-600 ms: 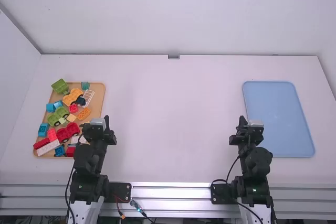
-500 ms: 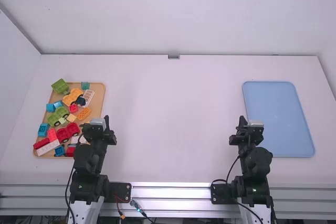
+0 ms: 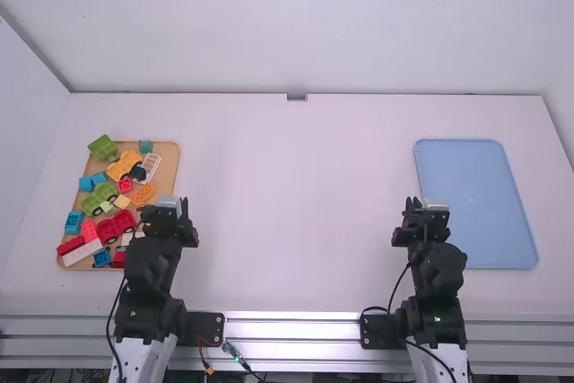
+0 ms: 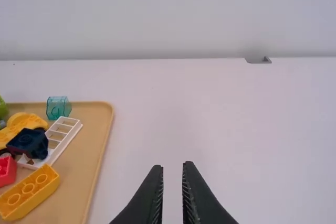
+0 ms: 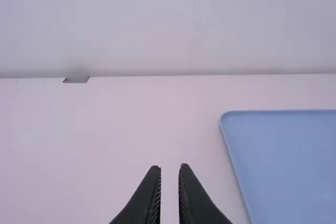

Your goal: Assemble lego blocks to make yellow taxi

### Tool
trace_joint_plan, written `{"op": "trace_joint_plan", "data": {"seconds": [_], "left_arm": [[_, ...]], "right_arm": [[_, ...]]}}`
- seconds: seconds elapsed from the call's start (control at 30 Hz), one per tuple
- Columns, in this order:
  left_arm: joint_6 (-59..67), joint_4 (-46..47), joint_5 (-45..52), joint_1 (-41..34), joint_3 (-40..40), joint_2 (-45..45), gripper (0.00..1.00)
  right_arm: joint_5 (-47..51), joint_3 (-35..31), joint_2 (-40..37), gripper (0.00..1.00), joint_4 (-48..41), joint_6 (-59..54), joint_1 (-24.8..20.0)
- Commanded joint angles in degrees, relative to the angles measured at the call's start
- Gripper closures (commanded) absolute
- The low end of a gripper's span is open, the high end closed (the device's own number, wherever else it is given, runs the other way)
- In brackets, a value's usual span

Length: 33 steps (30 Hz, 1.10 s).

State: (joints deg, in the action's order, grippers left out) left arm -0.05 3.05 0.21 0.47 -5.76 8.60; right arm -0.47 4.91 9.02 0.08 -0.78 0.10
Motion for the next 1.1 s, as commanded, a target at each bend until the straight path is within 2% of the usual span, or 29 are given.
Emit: {"op": "trace_joint_plan", "data": {"seconds": [0.0,0.1,0.37,0.73,0.93,0.97,1.07], "left_arm": [[0.5,1.1,1.0,1.0,-5.4,3.7,0.86],[0.7,3.7,1.2,1.7,-9.8,8.3,0.83],[3.3,15.9,0.7,5.3,-30.4,28.6,0.68],[10.8,27.8,-11.4,9.5,-52.3,53.4,0.47],[24.7,34.6,-8.3,12.6,-64.0,68.4,0.34],[24.7,34.6,-8.3,12.6,-64.0,68.4,0.34],[27.7,38.4,-8.5,14.8,-71.2,76.6,0.27]], "right_arm": [[-0.1,4.6,3.2,0.86,0.1,-0.7,-0.1],[-0.2,7.2,6.6,0.83,0.1,-1.1,-0.2],[-0.7,17.2,20.1,0.68,-0.2,-2.7,-0.4],[-1.4,31.5,39.2,0.46,-0.3,-5.0,-0.8],[-1.8,40.1,50.7,0.34,-0.4,-6.3,-1.0],[-1.8,40.1,50.7,0.34,-0.4,-6.3,-1.0],[-2.1,44.8,57.0,0.27,-0.4,-7.1,-1.2]]}}
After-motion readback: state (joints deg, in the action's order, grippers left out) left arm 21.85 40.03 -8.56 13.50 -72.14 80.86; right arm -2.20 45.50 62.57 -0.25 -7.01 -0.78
